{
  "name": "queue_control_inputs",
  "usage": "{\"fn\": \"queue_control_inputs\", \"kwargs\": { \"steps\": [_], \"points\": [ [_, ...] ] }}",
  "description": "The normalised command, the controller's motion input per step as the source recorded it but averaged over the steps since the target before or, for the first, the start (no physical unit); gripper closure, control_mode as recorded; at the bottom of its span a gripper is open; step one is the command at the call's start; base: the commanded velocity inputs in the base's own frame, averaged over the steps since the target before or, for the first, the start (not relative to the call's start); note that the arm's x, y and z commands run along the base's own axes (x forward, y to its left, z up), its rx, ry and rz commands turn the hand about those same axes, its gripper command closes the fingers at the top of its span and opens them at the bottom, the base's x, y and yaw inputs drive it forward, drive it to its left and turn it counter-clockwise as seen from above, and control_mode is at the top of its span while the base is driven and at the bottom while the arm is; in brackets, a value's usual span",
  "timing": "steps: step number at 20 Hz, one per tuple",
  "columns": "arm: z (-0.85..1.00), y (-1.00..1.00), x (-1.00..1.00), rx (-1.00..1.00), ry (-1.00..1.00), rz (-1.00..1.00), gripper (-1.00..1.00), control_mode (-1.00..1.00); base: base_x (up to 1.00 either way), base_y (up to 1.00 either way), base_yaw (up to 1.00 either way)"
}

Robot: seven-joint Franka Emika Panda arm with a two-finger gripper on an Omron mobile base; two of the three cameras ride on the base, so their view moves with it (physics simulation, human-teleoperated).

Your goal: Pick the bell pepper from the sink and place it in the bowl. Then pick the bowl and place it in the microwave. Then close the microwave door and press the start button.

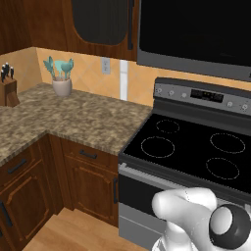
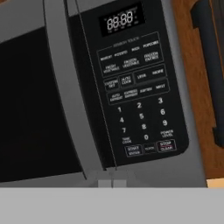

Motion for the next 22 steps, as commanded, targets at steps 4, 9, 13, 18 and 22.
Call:
{"fn": "queue_control_inputs", "kwargs": {
  "steps": [4,9,13,18,22],
  "points": [
    [-0.07,-0.07,0.16,0.00,0.00,0.00,1.00,-1.00,0.00,0.00,0.00],
    [-0.06,-0.07,0.25,0.00,0.00,0.00,1.00,-1.00,0.00,0.00,0.00],
    [0.00,-0.28,0.20,0.00,0.00,0.00,1.00,-1.00,0.00,0.00,0.00],
    [-0.02,-0.15,0.28,0.00,0.00,0.00,1.00,-1.00,0.00,0.00,0.00],
    [-0.03,-0.21,0.21,0.00,0.00,0.00,1.00,-1.00,0.00,0.00,0.00]
  ]
}}
